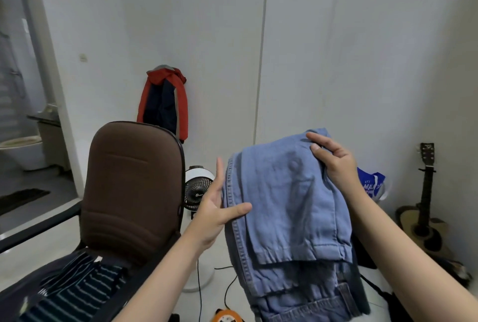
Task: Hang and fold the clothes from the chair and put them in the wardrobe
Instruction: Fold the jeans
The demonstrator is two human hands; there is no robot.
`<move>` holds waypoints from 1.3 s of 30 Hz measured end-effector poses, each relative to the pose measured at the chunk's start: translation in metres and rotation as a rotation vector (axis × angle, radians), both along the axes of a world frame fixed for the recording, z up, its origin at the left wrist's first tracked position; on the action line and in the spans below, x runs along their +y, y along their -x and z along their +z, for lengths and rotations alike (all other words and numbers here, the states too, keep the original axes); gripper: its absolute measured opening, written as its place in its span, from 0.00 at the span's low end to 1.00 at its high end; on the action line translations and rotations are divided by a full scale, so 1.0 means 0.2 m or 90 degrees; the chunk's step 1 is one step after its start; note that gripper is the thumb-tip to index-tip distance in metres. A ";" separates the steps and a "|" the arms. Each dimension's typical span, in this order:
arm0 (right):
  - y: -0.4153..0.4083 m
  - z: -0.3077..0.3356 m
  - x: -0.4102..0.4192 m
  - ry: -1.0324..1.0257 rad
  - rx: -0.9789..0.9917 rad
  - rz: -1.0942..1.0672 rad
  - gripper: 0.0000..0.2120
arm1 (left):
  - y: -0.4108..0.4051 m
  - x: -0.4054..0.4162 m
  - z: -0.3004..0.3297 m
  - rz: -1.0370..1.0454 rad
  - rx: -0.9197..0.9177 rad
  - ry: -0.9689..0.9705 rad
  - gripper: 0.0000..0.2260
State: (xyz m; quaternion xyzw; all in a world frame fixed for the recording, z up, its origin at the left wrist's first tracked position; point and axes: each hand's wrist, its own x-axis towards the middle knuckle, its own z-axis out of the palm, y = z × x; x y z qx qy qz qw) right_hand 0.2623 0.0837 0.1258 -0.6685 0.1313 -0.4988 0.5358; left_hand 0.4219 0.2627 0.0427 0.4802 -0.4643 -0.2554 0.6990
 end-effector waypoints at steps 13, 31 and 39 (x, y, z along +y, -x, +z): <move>0.11 -0.19 -0.01 -0.308 -0.129 0.314 0.39 | 0.05 -0.02 0.16 0.045 0.172 0.024 0.16; 0.20 -0.19 0.15 0.131 0.115 0.138 0.31 | -0.01 0.05 0.46 0.142 -0.019 -0.017 0.09; 0.15 -0.16 0.20 -0.177 -0.184 -0.033 0.11 | 0.02 0.14 0.49 -0.077 -0.067 -0.144 0.16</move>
